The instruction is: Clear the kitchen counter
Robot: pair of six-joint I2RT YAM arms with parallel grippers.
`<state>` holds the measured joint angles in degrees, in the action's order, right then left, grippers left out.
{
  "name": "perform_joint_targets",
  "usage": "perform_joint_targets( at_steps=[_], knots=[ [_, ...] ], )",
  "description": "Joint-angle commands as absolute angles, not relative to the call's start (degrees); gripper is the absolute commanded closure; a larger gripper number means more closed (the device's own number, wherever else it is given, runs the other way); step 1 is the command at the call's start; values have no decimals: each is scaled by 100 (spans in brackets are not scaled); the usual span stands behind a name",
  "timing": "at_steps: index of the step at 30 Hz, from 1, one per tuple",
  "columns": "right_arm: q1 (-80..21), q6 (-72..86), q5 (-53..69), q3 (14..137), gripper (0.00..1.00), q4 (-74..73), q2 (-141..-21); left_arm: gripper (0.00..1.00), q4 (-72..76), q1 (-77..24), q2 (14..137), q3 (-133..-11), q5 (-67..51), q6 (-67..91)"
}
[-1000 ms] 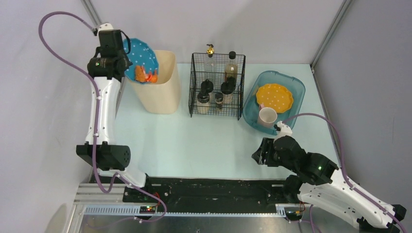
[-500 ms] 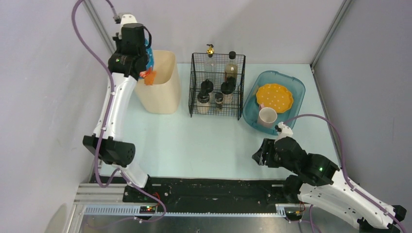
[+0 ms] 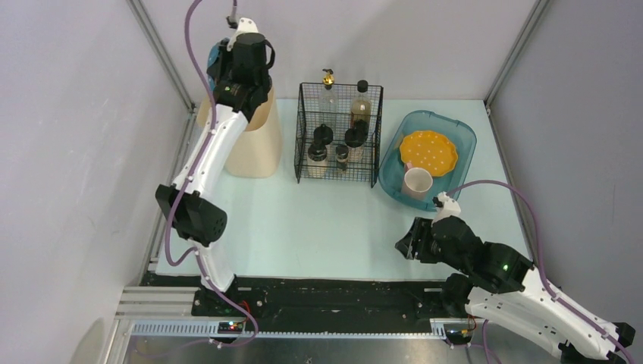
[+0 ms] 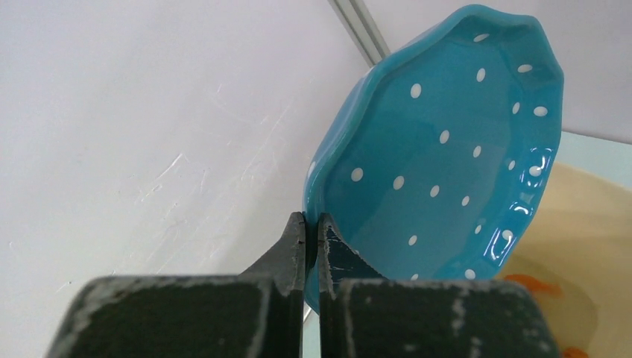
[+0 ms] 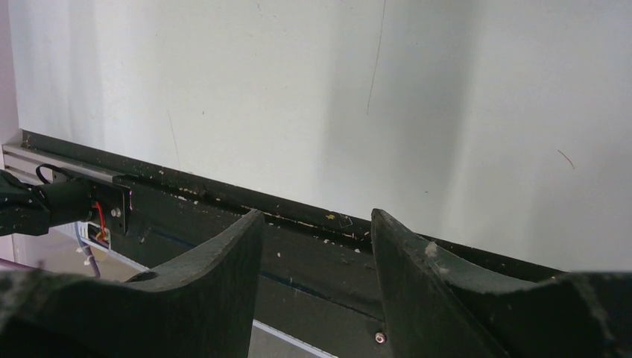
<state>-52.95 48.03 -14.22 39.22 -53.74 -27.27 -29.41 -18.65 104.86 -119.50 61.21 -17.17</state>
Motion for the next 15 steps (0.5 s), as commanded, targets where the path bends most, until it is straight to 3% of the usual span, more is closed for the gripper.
perform_joint_targets(
  at_steps=[1, 15],
  knots=[
    [-5343, 4904, -1579, 3931, 41, -5402, -2696, 100, -1423, -2013, 10339, -12463, 6849, -2382],
    [-5351, 4706, -1474, 3935, 41, -5134, -2754, 100, -1593, -2082, 9627, -12202, 6670, -2062]
  ],
)
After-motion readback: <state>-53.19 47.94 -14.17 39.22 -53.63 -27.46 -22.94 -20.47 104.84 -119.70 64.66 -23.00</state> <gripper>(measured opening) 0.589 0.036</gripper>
